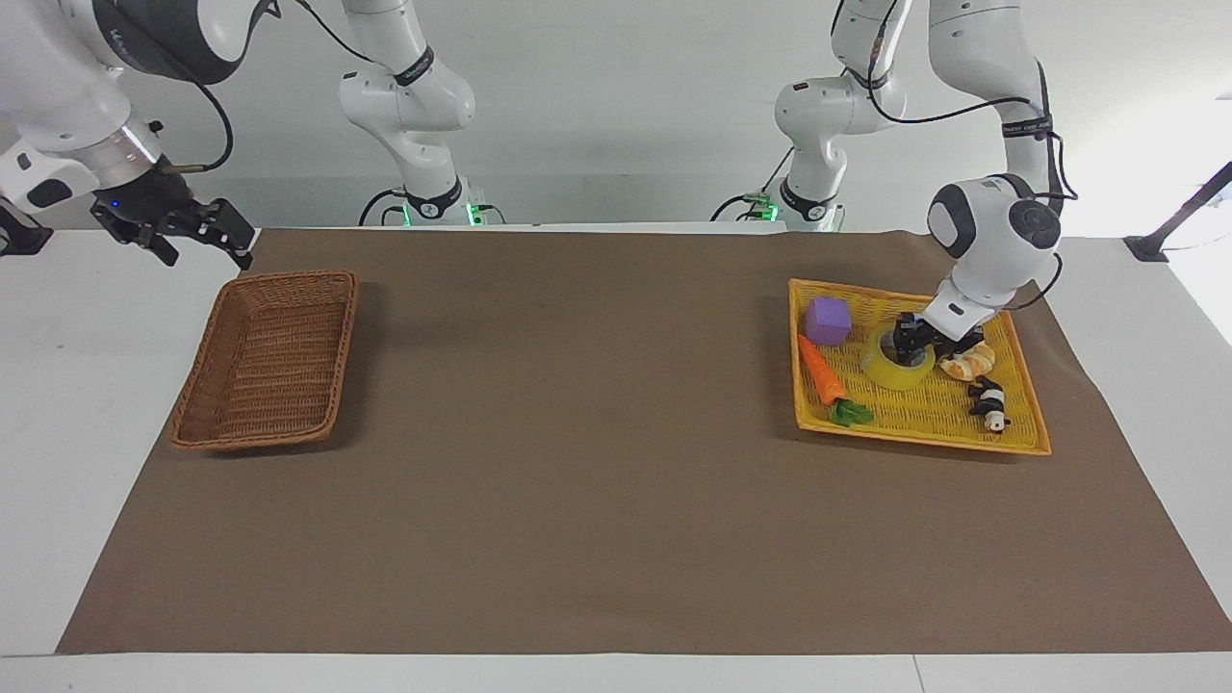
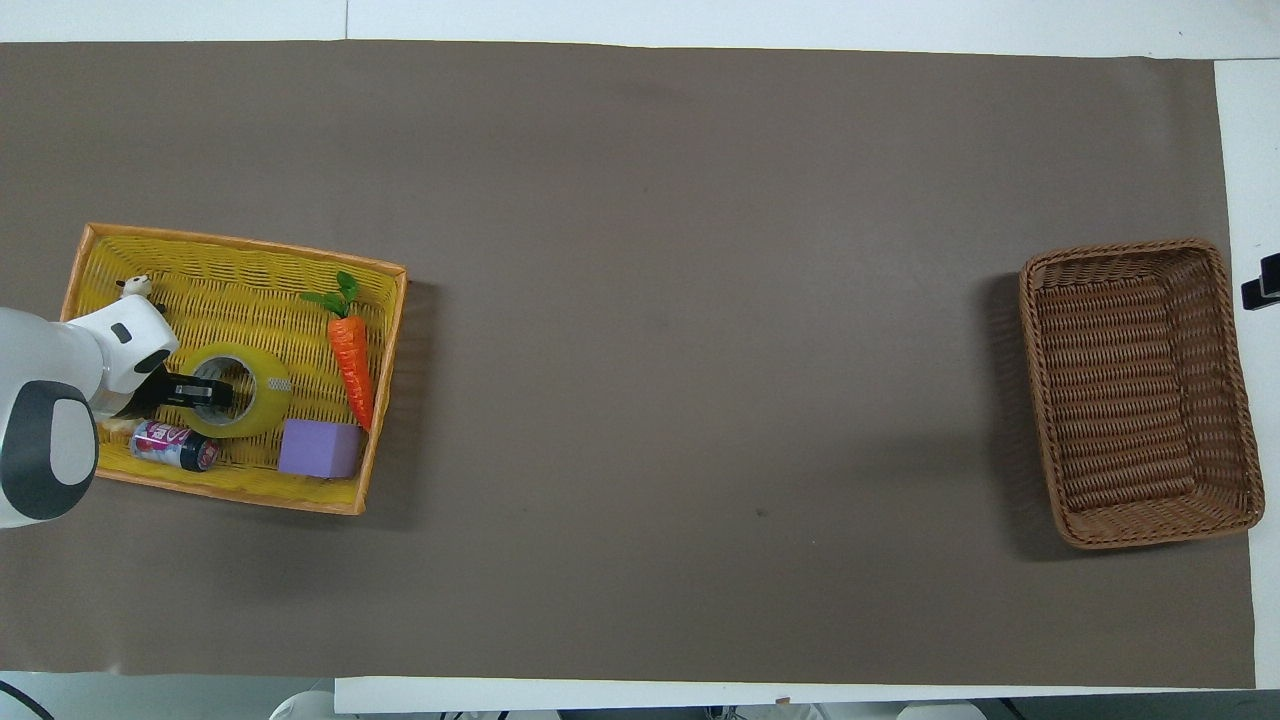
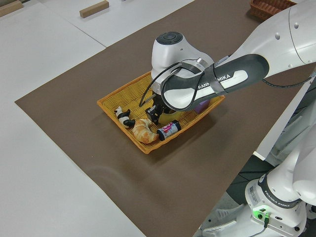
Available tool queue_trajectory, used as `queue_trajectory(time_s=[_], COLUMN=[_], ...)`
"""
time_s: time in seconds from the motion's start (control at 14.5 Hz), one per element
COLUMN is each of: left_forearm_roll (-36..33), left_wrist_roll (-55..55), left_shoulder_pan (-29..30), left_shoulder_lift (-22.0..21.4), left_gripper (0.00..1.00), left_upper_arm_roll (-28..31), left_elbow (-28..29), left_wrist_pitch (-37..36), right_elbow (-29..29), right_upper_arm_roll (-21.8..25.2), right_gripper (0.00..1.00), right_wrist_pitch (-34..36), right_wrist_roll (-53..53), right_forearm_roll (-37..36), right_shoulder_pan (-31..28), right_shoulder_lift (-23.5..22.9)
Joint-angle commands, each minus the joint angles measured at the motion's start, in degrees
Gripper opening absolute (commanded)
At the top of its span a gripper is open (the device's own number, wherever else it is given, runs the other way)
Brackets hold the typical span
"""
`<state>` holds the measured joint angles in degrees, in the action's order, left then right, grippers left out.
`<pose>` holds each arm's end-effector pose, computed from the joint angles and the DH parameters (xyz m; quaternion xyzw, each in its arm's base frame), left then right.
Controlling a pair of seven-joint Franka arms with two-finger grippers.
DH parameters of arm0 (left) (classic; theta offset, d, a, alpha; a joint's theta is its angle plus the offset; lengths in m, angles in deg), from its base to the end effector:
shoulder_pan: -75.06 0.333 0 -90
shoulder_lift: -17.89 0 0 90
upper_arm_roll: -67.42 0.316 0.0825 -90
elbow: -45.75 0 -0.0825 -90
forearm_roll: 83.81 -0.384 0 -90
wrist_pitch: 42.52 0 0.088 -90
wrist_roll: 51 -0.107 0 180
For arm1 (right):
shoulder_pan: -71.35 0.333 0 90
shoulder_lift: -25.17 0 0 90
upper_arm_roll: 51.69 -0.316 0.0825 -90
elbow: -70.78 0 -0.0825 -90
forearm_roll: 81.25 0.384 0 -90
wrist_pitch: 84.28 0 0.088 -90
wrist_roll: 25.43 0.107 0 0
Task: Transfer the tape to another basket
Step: 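Grasp the yellow tape roll by its rim with the left gripper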
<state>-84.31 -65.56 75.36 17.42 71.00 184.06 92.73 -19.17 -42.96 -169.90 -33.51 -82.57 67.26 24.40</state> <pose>0.4808 0.0327 0.3095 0.9951 -0.0962 -0.0228 0.0009 0.5357 -0.1240 0.6113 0.9981 -0.0417 -0.0459 0.0043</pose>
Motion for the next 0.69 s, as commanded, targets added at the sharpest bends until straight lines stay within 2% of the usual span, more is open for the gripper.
queue_trajectory(time_s=[0.0,0.07,0.14,0.21,0.41,0.62], left_forearm_roll=[0.3,0.3,0.3,0.3,0.3,0.8], left_wrist_roll=[0.1,0.1,0.1,0.0,0.1,0.1], left_shoulder_pan=[-0.1,-0.2,0.0,0.1,-0.1,-0.1], left_shoulder_lift=[-0.1,0.0,-0.1,0.0,0.9,1.1], left_gripper=[0.46,0.29,0.05,0.0,0.0,0.0], left_upper_arm_roll=[-0.1,-0.1,-0.1,-0.1,-0.1,-0.1], left_elbow=[0.5,0.5,0.5,0.2,-2.7,-10.7], left_wrist_pitch=[1.1,1.0,0.6,0.6,-1.4,-12.2], right_elbow=[-1.3,-1.3,-1.3,-1.3,-1.3,-1.4], right_upper_arm_roll=[-0.3,-0.3,-0.3,-0.3,-0.3,-0.3], right_gripper=[0.99,0.99,0.99,0.99,0.99,0.99], right_wrist_pitch=[-0.5,-0.5,-0.5,-0.5,-0.5,-0.5], right_wrist_roll=[-1.1,-1.1,-1.1,-1.1,-1.1,-1.1], right_forearm_roll=[-0.2,-0.2,-0.2,-0.2,-0.2,-0.2], right_shoulder_pan=[-0.2,-0.2,-0.2,-0.2,-0.2,-0.2], right_shoulder_lift=[1.0,1.0,1.0,1.0,1.0,1.0])
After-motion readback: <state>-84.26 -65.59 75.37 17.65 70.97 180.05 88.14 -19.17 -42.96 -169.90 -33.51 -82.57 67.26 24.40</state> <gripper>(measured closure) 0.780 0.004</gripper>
